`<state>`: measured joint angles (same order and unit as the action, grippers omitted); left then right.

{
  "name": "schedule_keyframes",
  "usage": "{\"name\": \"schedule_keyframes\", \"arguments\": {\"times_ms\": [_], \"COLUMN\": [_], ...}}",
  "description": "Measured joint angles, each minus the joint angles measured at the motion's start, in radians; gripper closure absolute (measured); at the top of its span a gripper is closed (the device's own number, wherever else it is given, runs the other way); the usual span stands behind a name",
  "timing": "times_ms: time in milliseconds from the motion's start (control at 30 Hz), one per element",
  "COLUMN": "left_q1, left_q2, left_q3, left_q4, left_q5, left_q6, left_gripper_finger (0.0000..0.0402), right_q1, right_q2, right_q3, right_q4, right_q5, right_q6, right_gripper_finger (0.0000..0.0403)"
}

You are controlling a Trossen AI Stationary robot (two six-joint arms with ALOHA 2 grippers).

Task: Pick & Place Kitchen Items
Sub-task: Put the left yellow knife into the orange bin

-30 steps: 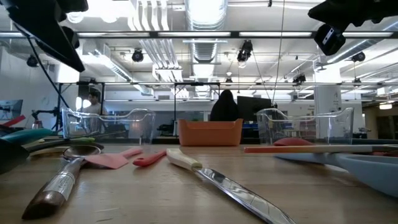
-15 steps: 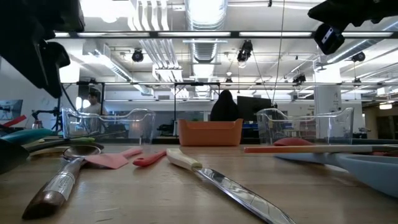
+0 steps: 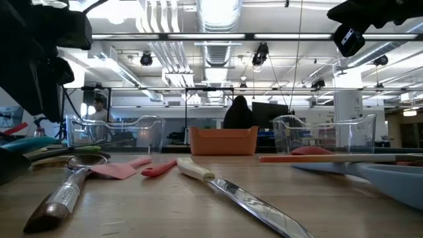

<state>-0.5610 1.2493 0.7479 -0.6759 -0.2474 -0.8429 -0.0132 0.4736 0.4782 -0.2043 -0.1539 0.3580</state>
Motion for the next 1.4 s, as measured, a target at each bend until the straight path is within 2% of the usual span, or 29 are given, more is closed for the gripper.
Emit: {"name": "schedule_keyframes", "arguments": {"times_ms": [500, 1400], "left_q1": [0.001, 0.036], "left_q2": [0.125, 0.258], "left_q3": [0.0, 0.0], "left_q4": [0.039, 0.092], "left_q5": [0.014, 0.018], "left_q6": [-0.016, 0.052], "left_gripper_finger": [0.0156, 0.0158], "right_q1": [0.0, 0.0], "right_q2": [0.0, 0.0], "right_q3": [0.0, 0.0], "right_q4": [0.001, 0.004], "right_q5": [0.027, 0.053], "right_q6": [-0.022, -0.025], "right_gripper_finger": [0.0394, 0.0394]}}
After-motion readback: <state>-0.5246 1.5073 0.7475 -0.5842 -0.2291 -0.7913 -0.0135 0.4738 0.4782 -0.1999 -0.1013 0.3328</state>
